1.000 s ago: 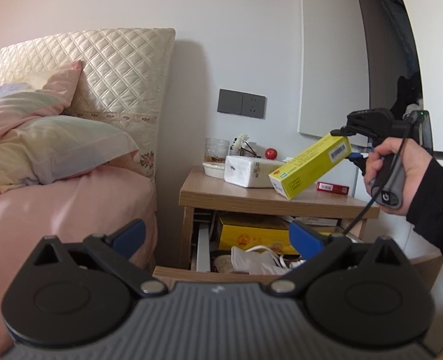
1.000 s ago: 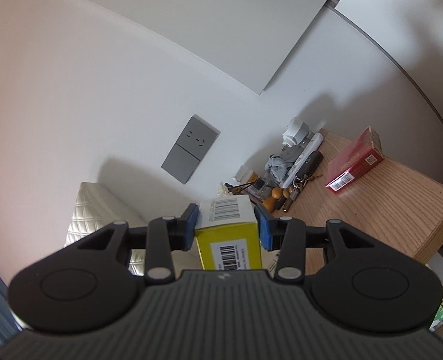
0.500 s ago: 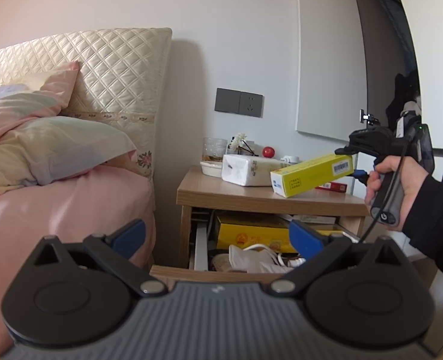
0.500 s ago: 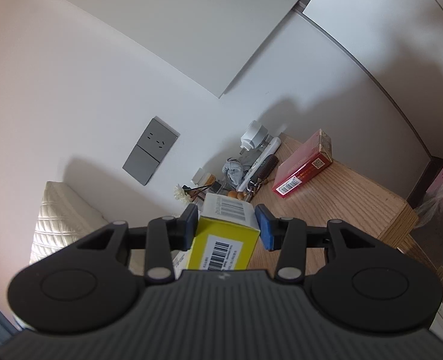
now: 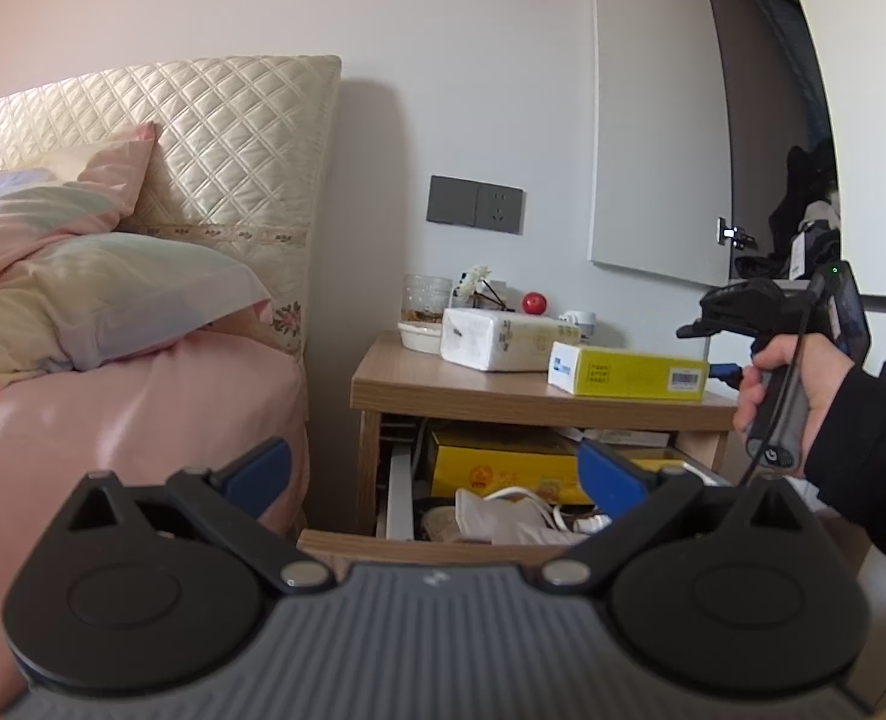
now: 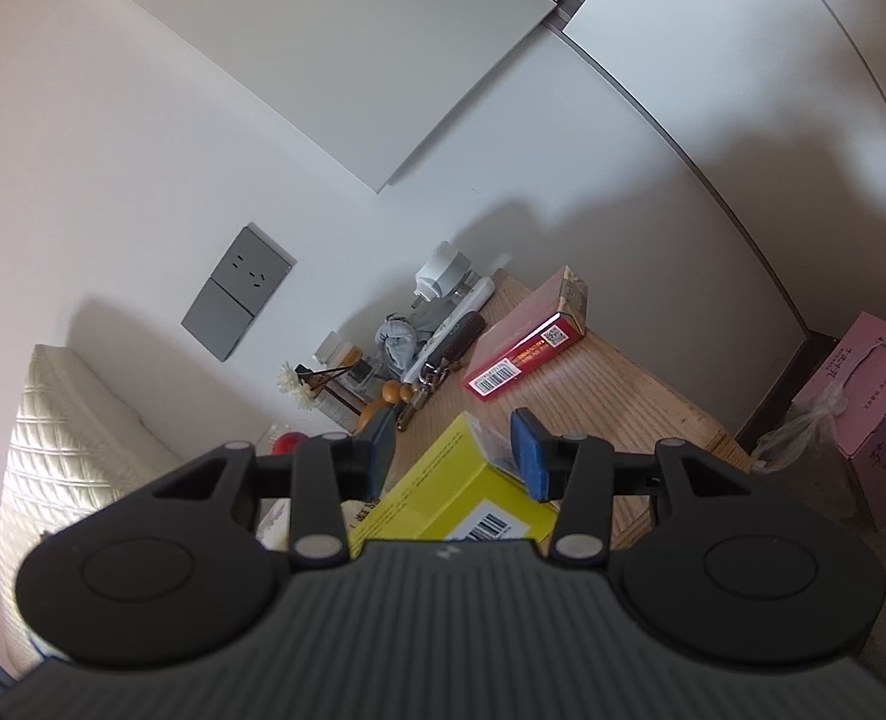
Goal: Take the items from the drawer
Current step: 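Lower the yellow box onto the nightstand top with the right gripper, then open the right gripper to release the yellow box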
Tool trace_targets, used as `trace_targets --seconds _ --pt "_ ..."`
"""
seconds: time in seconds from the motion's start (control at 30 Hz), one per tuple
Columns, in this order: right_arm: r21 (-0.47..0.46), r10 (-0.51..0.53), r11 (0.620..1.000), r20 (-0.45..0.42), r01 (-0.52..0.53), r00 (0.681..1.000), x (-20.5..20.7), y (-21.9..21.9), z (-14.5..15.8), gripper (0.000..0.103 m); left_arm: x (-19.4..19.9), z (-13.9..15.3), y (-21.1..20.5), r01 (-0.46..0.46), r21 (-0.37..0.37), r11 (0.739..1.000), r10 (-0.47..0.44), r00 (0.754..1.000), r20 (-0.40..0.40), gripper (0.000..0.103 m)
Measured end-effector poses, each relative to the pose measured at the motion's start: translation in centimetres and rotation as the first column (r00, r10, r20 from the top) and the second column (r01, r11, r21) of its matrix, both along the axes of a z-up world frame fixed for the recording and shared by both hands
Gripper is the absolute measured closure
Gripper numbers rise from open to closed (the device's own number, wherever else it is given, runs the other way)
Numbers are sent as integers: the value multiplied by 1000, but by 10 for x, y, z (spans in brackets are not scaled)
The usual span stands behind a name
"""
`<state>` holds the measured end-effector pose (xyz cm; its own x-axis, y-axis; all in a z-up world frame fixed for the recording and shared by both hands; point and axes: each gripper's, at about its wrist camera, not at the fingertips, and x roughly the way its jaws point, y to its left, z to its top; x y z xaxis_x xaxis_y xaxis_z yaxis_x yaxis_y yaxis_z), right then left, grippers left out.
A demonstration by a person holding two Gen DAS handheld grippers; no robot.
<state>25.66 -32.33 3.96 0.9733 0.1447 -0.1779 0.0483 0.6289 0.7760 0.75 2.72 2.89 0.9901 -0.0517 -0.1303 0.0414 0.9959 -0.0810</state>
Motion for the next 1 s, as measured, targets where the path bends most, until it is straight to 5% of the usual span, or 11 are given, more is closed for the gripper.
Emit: trace_targets --seconds 0.6,1.0 --pt "-211 27 977 41 -18 999 -31 9 19 56 1 -3 -4 13 16 1000 -13 1000 -12 0" --pt "-417 94 908 80 -52 992 -77 31 33 55 2 -5 -8 28 29 999 -27 999 -26 0"
